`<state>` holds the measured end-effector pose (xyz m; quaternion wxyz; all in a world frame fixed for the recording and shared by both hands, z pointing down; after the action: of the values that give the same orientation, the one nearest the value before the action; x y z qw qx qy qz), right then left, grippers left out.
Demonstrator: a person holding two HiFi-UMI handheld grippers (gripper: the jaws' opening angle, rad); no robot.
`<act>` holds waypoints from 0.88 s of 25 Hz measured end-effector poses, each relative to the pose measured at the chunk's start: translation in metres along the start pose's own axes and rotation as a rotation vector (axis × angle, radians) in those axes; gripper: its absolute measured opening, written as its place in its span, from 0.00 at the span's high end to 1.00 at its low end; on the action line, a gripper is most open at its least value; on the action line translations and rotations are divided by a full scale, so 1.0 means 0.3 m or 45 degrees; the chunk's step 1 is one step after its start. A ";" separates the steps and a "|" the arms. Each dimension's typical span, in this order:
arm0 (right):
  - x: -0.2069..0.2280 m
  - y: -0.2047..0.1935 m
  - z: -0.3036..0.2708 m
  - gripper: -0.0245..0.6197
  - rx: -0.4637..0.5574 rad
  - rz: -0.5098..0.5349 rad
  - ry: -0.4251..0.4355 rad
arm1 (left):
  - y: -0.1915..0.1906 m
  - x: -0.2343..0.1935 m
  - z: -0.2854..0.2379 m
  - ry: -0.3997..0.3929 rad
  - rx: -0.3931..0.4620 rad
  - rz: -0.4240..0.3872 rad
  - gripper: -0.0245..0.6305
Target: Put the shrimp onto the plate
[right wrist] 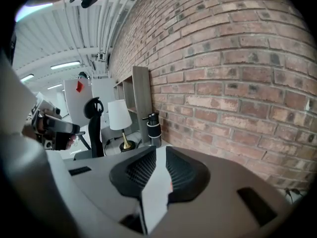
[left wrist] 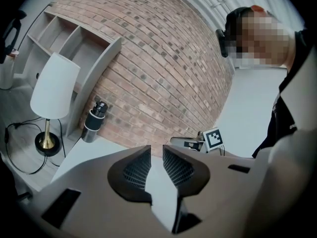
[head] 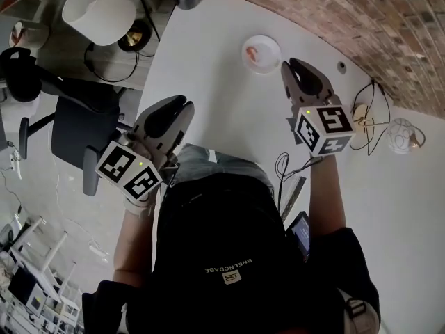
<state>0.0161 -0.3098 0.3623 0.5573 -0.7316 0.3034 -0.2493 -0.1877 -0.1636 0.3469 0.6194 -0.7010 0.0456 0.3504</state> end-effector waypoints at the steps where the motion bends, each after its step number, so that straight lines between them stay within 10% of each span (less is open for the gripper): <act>1: -0.004 0.025 0.020 0.87 0.026 -0.007 -0.005 | 0.007 0.006 -0.009 -0.013 0.001 -0.008 0.87; 22: 0.028 0.269 0.386 0.87 0.324 0.048 -0.196 | 0.068 0.254 -0.220 -0.335 0.007 -0.115 0.87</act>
<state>0.0897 -0.2546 0.2551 0.6717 -0.6662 0.2395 -0.2183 -0.1120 -0.1996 0.2873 0.6370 -0.6488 -0.0666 0.4109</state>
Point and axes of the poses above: the fingertips, and each gripper's own axes: z backward along the fingers, x to its right, y out of its top, the point moved 3 cm from there along z, backward along the fingers, and after that the axes turned 15 degrees about x, right-handed, at the moved point
